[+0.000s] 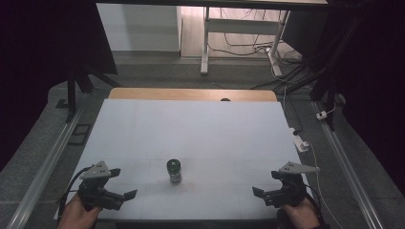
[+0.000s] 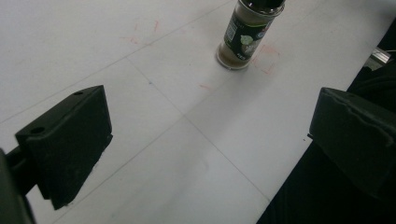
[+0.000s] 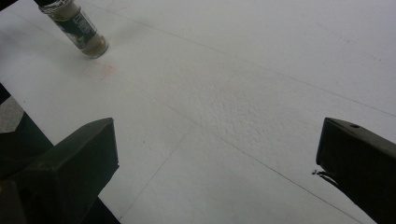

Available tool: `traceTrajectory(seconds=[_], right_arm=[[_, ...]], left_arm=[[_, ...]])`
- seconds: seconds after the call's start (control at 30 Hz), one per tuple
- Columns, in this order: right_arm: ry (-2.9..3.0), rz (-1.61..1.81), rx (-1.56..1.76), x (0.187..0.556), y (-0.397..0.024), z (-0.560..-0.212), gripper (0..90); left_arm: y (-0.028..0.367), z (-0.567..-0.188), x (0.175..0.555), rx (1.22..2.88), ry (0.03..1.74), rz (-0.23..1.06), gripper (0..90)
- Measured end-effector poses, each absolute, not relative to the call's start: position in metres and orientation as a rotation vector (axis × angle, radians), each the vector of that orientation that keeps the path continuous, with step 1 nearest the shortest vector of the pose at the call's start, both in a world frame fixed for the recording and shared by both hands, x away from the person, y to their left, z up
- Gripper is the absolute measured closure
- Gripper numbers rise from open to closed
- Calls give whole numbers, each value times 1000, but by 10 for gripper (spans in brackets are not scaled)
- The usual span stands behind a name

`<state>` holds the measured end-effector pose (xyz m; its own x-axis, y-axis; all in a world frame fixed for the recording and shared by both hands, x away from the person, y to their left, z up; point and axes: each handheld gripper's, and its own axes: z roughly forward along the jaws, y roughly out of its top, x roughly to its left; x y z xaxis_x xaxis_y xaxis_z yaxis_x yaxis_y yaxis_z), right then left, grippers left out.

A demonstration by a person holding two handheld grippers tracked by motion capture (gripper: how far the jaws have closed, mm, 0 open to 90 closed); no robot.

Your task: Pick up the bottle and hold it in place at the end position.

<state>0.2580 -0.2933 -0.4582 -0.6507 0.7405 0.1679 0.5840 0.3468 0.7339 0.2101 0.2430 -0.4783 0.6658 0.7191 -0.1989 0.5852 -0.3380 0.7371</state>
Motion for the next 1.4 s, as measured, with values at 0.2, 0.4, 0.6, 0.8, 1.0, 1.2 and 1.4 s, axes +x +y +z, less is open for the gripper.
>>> traceTrajectory(seconds=[0.2, 0.4, 0.6, 0.8, 1.0, 1.2, 1.4], right_arm=[[2413, 1190, 1203, 258, -293, -459, 0], [2415, 1184, 1201, 258, -292, -459, 0], [2421, 1177, 1200, 259, -292, -459, 0], [2422, 1173, 1200, 259, -292, -459, 0], [2428, 1174, 1195, 259, -291, -459, 0], [2434, 1168, 1195, 259, -291, -459, 0], [2440, 1166, 1189, 259, -290, -459, 0]], left_arm=[[235, -480, 216, 2053, 1000, 182, 1], [226, -479, 223, 2073, 996, 191, 0], [213, -480, 234, 2100, 960, 203, 2], [203, -483, 241, 2134, 923, 193, 2], [191, -487, 250, 2173, 872, 174, 0], [179, -491, 260, 2191, 839, 162, 1], [168, -496, 271, 2205, 815, 150, 0]])
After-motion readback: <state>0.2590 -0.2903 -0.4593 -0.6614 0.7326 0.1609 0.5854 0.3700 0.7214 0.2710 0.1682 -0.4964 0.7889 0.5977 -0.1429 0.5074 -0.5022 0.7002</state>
